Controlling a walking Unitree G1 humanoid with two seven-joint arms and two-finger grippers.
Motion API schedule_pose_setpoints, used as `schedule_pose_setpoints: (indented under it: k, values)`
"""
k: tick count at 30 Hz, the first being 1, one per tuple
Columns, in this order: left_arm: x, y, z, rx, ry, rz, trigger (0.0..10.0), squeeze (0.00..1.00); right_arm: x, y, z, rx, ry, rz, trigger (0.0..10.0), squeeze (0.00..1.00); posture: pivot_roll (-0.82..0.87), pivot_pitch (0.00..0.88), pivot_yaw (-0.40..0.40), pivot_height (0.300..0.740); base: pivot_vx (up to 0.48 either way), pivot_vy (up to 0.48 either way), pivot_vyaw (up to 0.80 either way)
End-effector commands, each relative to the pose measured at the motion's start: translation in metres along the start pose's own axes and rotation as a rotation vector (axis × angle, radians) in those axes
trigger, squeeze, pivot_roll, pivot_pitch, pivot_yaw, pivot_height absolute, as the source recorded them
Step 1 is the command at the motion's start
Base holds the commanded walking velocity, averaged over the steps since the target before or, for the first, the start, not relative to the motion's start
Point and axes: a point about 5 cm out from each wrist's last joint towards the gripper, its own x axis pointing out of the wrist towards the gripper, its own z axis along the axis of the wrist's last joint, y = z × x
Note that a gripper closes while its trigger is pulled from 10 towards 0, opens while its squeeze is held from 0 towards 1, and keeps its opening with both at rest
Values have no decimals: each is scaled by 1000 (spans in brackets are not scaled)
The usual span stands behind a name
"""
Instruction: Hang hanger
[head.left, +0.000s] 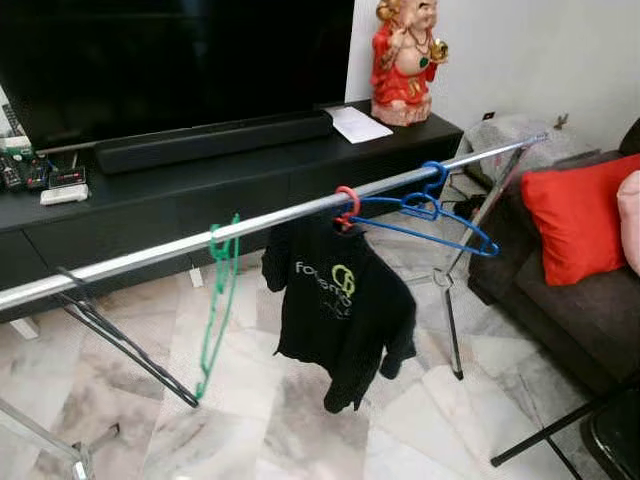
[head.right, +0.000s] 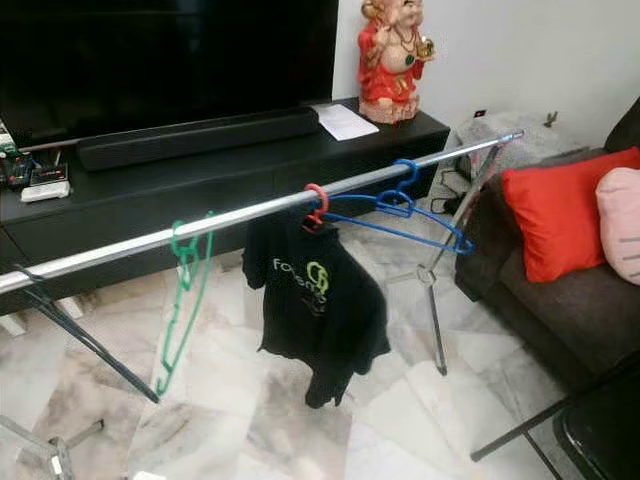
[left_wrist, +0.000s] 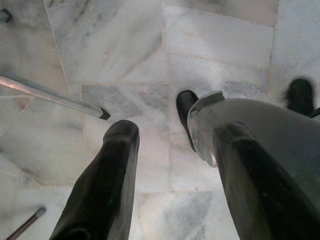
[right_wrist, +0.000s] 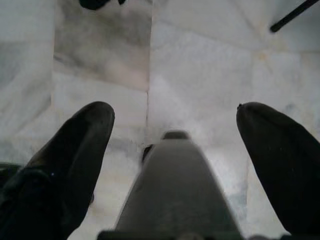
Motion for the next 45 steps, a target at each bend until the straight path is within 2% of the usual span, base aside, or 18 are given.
schedule_pose_setpoints:
  k: [1,15,19,26,32,37,45]
  values:
    - [1,-8,-4,-19,19,-24,10000,0,-11,15,-30,36,117,23,10000,0,22,91,-2,740,0,0,0]
    - [-5,2,-23,-44,42,-11,10000,0,-10,13,-28,38,115,14,10000,0,16,102,-7,740,0,0,0]
    - [-6,5,-25,-32,43,-12,10000,0,-9,12,-29,36,124,16,10000,0,14,105,-8,740,0,0,-788]
    - [-7,6,-29,-30,50,-11,10000,0,-9,12,-29,32,127,16,10000,0,13,108,-8,740,0,-376,-781]
    - [-5,-6,-29,-38,54,-21,10000,0,-9,12,-28,31,126,15,10000,0,13,110,-7,740,0,0,-781]
    - [-1,-29,-22,-35,44,-46,10000,0,-9,12,-28,33,126,13,10000,0,13,110,-7,740,0,0,-781]
    - [0,-41,-20,-32,41,-53,10000,0,-9,12,-27,36,126,10,10000,0,14,111,-7,740,0,0,-781]
